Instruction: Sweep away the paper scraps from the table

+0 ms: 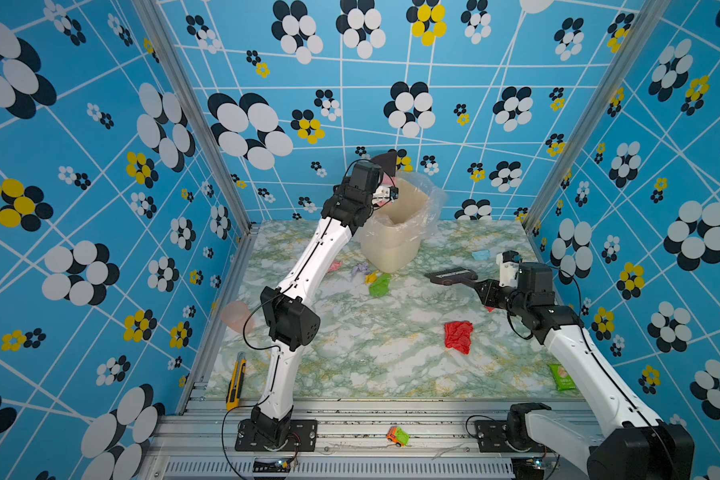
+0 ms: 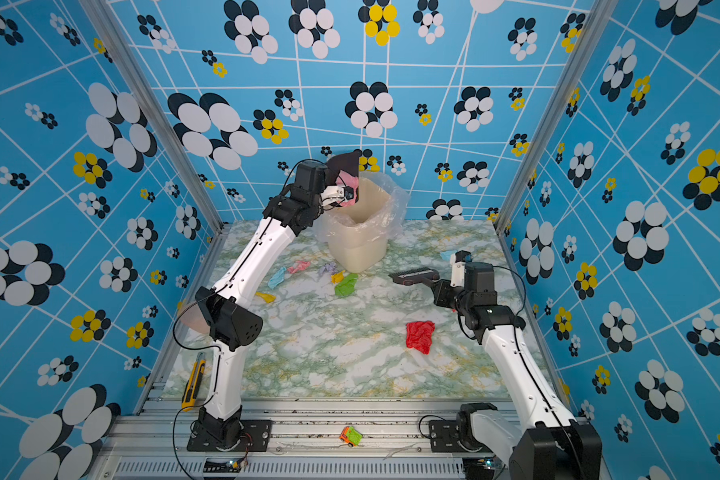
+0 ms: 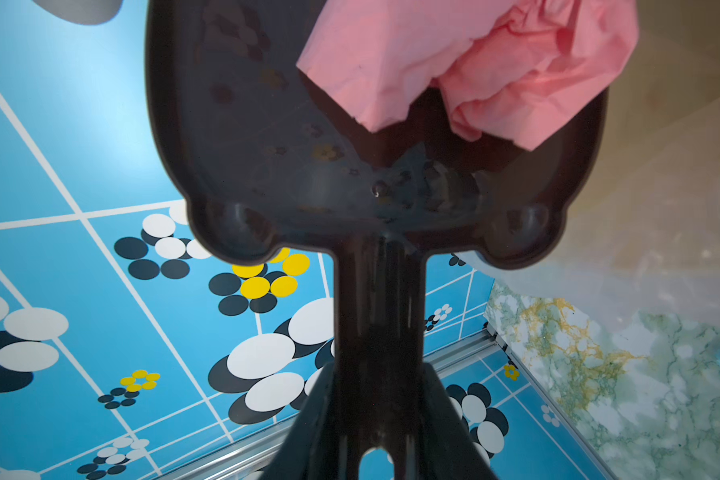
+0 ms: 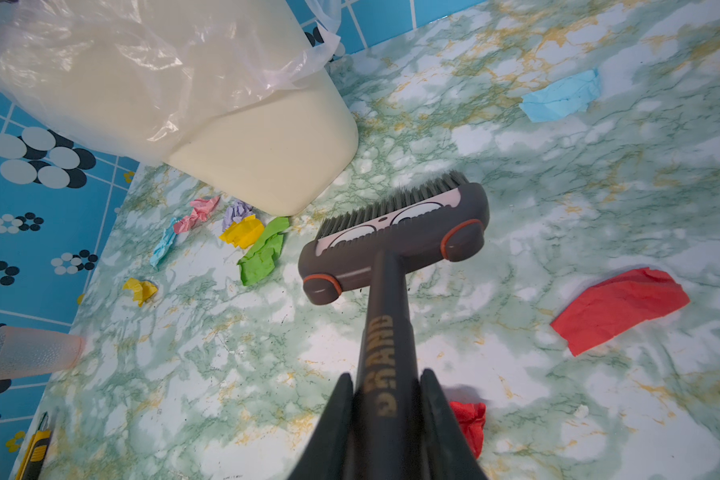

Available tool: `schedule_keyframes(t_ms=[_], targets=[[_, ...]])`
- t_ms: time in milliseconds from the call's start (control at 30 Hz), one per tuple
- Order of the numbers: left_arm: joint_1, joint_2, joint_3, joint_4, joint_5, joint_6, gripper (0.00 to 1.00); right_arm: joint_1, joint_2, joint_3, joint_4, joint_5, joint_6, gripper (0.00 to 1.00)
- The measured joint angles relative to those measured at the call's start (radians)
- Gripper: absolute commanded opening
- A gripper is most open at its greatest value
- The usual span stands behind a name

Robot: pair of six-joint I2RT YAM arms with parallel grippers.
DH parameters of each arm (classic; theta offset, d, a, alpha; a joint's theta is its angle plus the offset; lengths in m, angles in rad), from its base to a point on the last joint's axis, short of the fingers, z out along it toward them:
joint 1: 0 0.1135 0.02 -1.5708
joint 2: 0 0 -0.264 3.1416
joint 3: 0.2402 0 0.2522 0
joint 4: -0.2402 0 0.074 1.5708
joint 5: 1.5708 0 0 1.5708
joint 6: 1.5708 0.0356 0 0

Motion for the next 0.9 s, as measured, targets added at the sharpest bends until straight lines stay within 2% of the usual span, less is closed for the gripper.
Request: schedule_keyframes(t_ms=[300, 533, 700, 900], targets=[[0.0, -0.021, -0.018, 0.05, -0.016, 0.061, 0.0, 0.0, -0.024, -0.006, 0.008, -0.003, 0.003, 0.0], [0.0, -0.046, -0.018, 0.059, 0.004, 0.024, 0.0, 0.0, -0.034, -0.021, 0.016, -0.013, 0.003, 0.0], [0.008, -0.064, -0.01, 0.0, 0.072, -0.114, 0.0, 0.0, -0.058, -0.045, 0.044, -0.06, 0.002, 0.0], [0.058, -0.151, -0.013, -0.113, 0.21, -0.379, 0.0, 0.0, -0.117, -0.082, 0.123, -0.149, 0.002, 0.0]])
